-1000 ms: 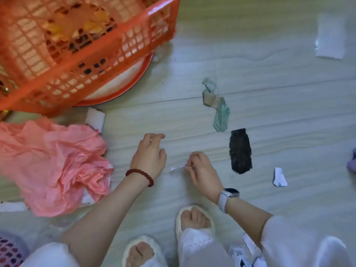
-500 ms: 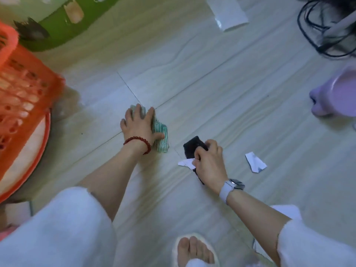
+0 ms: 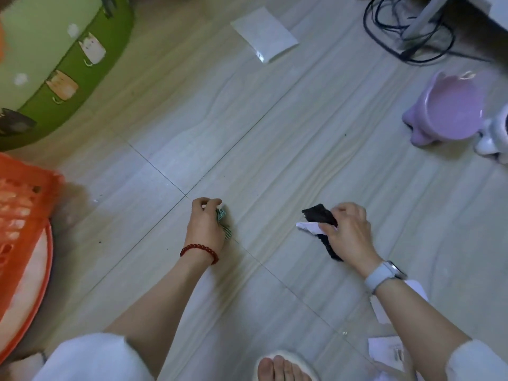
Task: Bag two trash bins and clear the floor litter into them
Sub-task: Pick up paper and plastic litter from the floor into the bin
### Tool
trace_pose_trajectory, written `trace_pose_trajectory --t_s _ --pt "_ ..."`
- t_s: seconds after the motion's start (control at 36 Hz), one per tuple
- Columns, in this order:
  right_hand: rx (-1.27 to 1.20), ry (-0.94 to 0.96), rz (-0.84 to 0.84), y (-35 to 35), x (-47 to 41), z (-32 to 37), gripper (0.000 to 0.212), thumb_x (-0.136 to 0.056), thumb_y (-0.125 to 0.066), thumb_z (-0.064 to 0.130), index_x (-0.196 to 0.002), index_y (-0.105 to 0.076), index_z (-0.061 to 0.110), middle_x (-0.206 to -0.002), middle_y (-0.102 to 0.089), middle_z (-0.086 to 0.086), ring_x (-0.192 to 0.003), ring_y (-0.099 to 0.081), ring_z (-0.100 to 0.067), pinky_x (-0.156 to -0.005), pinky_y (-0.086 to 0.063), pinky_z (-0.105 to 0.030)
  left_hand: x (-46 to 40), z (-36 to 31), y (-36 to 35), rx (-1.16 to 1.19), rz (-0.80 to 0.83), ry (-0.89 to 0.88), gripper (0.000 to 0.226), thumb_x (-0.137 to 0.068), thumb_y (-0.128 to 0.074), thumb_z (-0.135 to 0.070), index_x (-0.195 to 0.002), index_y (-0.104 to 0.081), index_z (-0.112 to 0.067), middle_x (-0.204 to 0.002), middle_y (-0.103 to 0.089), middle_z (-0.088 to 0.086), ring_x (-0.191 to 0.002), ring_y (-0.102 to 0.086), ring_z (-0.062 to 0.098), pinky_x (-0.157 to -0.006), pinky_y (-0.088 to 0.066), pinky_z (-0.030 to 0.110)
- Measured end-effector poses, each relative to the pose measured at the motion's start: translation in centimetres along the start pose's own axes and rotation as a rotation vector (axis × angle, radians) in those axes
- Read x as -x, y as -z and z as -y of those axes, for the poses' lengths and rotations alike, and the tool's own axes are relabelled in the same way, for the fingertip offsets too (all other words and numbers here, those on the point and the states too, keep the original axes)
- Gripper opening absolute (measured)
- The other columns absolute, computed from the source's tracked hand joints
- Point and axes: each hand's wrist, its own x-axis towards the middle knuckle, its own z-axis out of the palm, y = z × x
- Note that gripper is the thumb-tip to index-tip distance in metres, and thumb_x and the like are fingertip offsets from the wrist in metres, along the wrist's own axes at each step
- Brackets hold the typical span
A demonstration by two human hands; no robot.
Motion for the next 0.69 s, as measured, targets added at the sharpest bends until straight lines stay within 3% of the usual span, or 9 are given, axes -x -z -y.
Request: trace_pose_trajectory --t_s 0.08,0.17,0.25,0.36,0.47,0.58,0.69 --pt "0.057 -0.002 0.02 -0.9 0.3 -1.4 0.024 -0.085 -0.059 0.027 -0.104 -0.064 0.012 -0.148 -0.026 -0.007 -0.137 -0.015 -0.027 -0.105 -0.023 -0.039 0.4 -1.7 -0.6 0.004 0.04 -0.026 0.058 -0.079 -0.036 0.015 -0.13 -0.045 -0.009 -0.133 -0.04 0.011 -0.12 -0.044 0.027 -0.091 -0.035 0.025" --pt "-0.025 0.034 0.018 -1.3 1.2 -1.2 0.046 -0.077 -0.065 0.046 -0.098 -0.065 0.006 -0.135 -0.037 -0.014 -0.121 -0.033 -0.036 -0.099 -0.03 -0.037 0.9 -3.1 -1.3 -0.017 0.083 -0.078 0.058 -0.078 -0.035 0.016 -0.13 -0.045 -0.009 -0.129 -0.045 0.014 -0.121 -0.042 0.028 -0.094 -0.035 0.029" --pt "-0.117 0.014 0.035 -1.0 1.7 -0.4 0.074 -0.063 -0.041 0.061 -0.098 -0.063 -0.001 -0.114 -0.046 -0.019 -0.104 -0.042 -0.033 -0.088 -0.033 -0.032 1.9 -4.5 -2.0 -0.018 0.115 -0.142 0.056 -0.078 -0.036 0.017 -0.128 -0.047 -0.007 -0.127 -0.045 0.015 -0.12 -0.043 0.028 -0.093 -0.036 0.029" --pt "-0.252 -0.045 0.033 0.2 2.8 -0.5 0.064 -0.062 -0.035 0.047 -0.096 -0.06 0.0 -0.091 -0.053 -0.013 -0.091 -0.046 -0.027 -0.073 -0.028 -0.026 3.8 -6.6 -3.1 -0.01 0.174 -0.24 0.054 -0.077 -0.038 0.017 -0.124 -0.051 -0.005 -0.122 -0.044 0.016 -0.115 -0.045 0.028 -0.087 -0.037 0.025" --pt "-0.51 -0.181 -0.135 2.4 4.8 -3.6 0.014 -0.084 -0.052 0.013 -0.092 -0.057 0.003 -0.082 -0.055 -0.004 -0.077 -0.048 -0.022 -0.056 -0.034 -0.015 6.1 -8.7 -5.0 -0.029 0.271 -0.308 0.05 -0.076 -0.041 0.016 -0.12 -0.053 -0.005 -0.117 -0.043 0.016 -0.11 -0.045 0.028 -0.083 -0.037 0.024" --pt "-0.589 -0.281 -0.249 4.5 7.3 -8.7 0.015 -0.086 -0.055 0.007 -0.1 -0.056 0.003 -0.088 -0.057 -0.003 -0.083 -0.051 -0.019 -0.064 -0.035 -0.022 8.4 -10.9 -7.9 -0.043 0.381 -0.384 0.045 -0.075 -0.042 0.015 -0.115 -0.056 -0.004 -0.112 -0.044 0.014 -0.104 -0.045 0.027 -0.077 -0.036 0.023" --pt "-0.661 -0.365 -0.359 6.0 9.9 -12.5 0.011 -0.086 -0.056 0.005 -0.094 -0.053 0.011 -0.077 -0.053 0.005 -0.077 -0.05 -0.016 -0.055 -0.037 -0.009 10.8 -13.1 -11.3 -0.13 0.501 -0.503 0.049 -0.078 -0.042 0.013 -0.118 -0.056 -0.01 -0.12 -0.044 0.009 -0.109 -0.041 0.025 -0.08 -0.047 0.034"
